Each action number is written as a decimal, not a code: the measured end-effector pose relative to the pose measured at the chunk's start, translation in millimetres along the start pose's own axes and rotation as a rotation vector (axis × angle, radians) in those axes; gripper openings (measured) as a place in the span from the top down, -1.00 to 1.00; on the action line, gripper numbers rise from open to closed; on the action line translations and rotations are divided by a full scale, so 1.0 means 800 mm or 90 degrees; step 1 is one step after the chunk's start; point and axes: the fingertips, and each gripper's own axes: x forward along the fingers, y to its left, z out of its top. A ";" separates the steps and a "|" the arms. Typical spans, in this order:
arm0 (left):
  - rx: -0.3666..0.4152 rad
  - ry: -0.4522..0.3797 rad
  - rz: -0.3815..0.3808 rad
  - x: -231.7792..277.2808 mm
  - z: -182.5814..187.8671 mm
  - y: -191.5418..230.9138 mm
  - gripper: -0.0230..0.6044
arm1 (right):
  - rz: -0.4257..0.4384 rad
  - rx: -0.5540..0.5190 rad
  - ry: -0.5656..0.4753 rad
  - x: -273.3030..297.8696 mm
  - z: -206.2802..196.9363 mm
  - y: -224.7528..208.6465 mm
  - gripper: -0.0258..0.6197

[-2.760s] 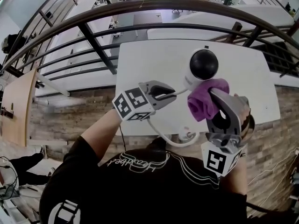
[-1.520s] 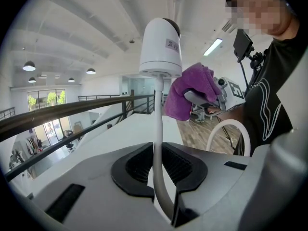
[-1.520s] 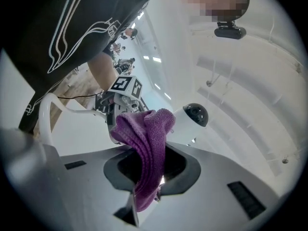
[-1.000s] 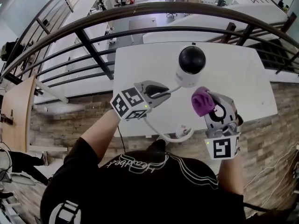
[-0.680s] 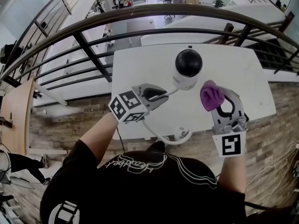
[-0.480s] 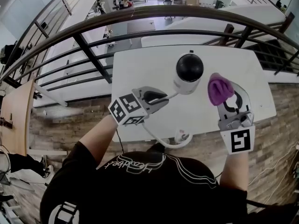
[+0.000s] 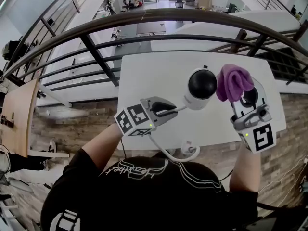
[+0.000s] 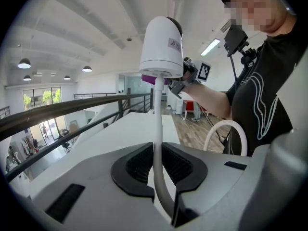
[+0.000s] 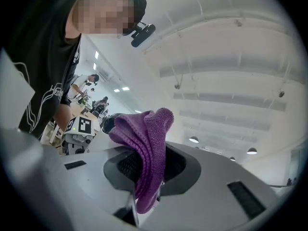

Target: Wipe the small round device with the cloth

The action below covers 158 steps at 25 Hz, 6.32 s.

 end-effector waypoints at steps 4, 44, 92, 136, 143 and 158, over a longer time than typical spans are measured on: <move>-0.006 0.001 -0.002 -0.002 0.001 -0.002 0.74 | 0.048 0.018 -0.016 0.012 0.006 0.004 0.74; 0.000 0.039 -0.038 0.004 -0.005 0.004 0.74 | 0.143 0.089 -0.008 -0.007 -0.013 0.049 0.74; -0.132 -0.182 0.034 -0.137 0.027 -0.149 0.90 | 0.131 0.208 -0.021 -0.125 0.098 0.235 0.74; 0.024 -0.056 -0.402 -0.110 -0.022 0.055 0.61 | -0.400 0.088 0.330 0.069 0.057 0.247 0.74; 0.031 -0.015 -0.551 -0.076 -0.044 0.064 0.58 | -0.554 0.054 0.417 0.098 0.034 0.255 0.74; 0.003 0.039 -0.734 -0.021 -0.027 0.065 0.58 | -0.741 0.006 0.510 0.094 0.013 0.245 0.74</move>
